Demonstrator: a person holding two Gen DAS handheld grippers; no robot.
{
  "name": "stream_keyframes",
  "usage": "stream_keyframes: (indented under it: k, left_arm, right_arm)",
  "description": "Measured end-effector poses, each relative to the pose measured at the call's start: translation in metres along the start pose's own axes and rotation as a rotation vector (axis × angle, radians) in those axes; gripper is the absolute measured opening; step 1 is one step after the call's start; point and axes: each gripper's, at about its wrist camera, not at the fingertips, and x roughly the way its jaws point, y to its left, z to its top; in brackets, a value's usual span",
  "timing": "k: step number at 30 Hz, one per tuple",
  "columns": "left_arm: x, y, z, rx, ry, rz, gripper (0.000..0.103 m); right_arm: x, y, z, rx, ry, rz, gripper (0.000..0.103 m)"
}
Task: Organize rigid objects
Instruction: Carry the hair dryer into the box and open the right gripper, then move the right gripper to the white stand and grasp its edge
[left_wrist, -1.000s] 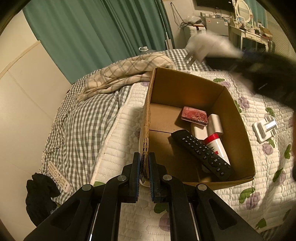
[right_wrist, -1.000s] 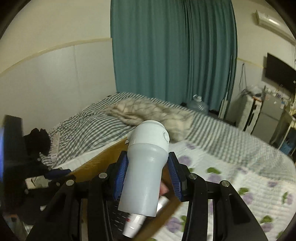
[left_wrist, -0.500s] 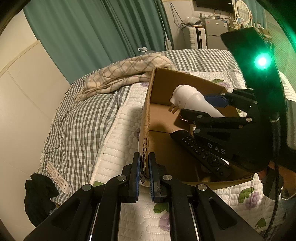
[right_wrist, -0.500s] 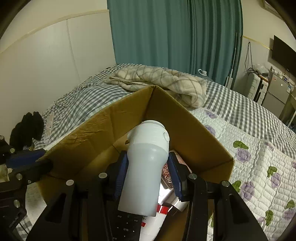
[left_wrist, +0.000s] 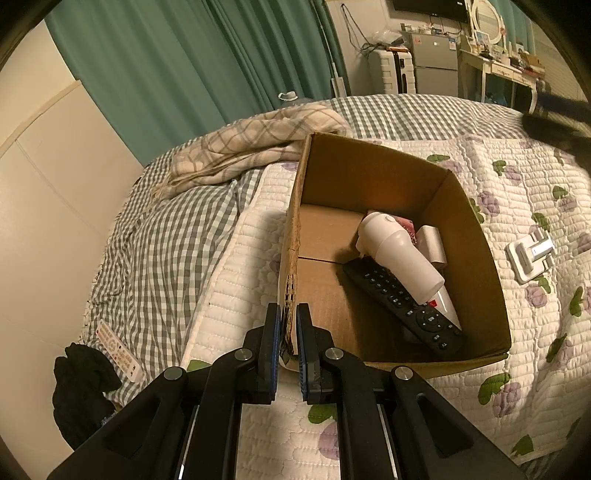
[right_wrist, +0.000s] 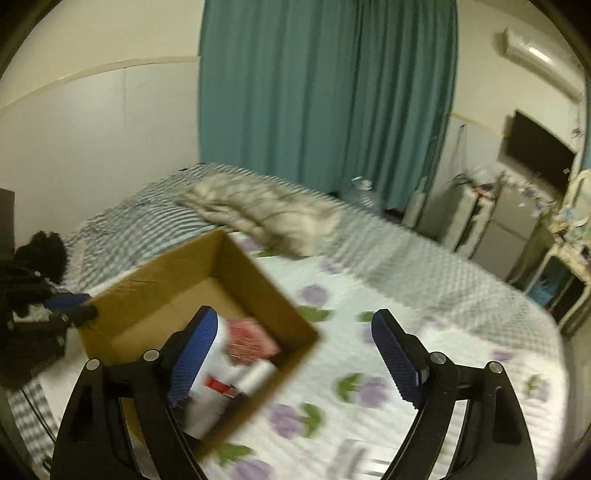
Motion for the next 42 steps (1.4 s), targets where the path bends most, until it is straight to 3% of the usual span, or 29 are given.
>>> stream_keyframes:
  k: [8,21,26,30,37,40,42]
  left_arm:
    - [0.000,0.000,0.000,0.000,0.000,0.004,0.007]
    - [0.000,0.001,-0.001,-0.003,0.000,0.004,0.007]
    - [-0.001,0.002,-0.002,-0.004,0.000,0.001,0.007]
    - [0.000,0.004,-0.001,-0.010,0.003,-0.005,0.007]
    - [0.000,0.004,-0.001,-0.015,0.005,-0.007,0.007]
    - [0.000,0.004,-0.001,-0.009,0.004,-0.003,0.007]
    - [0.000,0.003,-0.001,-0.005,0.005,-0.001,0.007]
  right_arm:
    - [-0.035,-0.050,-0.051,-0.032,0.064,-0.111,0.089]
    - [0.031,-0.062,-0.173,-0.044,0.384,-0.107,0.089]
    - [0.058,-0.052,-0.187,-0.107,0.498,-0.111,0.089]
    - [0.074,-0.037,-0.196,-0.234,0.553,-0.176,0.088]
    - [0.090,-0.030,-0.197,-0.356,0.540,-0.271,0.086]
    - [0.088,-0.029,-0.190,-0.370,0.506,-0.272,0.068]
    - [0.084,-0.030,-0.184,-0.370,0.456,-0.309,0.049]
